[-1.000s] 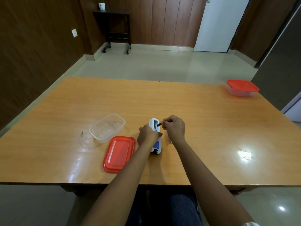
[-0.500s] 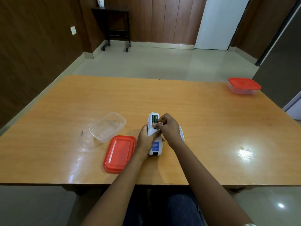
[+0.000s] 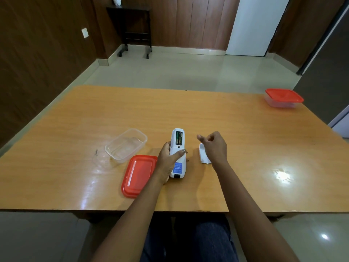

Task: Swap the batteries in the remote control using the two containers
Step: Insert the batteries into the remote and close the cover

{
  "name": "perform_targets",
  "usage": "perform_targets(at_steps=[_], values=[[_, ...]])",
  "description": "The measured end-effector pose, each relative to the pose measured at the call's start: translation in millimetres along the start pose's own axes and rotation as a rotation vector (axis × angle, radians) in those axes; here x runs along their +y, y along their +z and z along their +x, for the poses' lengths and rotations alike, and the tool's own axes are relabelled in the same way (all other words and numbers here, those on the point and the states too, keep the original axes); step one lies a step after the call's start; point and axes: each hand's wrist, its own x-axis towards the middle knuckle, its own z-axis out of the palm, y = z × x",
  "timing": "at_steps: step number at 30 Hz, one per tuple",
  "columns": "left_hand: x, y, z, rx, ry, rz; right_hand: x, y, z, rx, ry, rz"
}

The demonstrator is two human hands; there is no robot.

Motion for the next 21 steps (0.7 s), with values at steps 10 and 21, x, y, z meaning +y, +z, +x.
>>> perform_targets(at_steps=[10, 21], values=[[0.5, 0.5, -1.1, -0.014, -0.007, -0.001, 23.6, -8.0, 1.0, -0.041, 0.256, -0.368], [0.4, 3.0, -2.0, -0.027, 0.006, 0.215, -43.1, 32.1, -28.1, 0.016, -0.21, -0.326]])
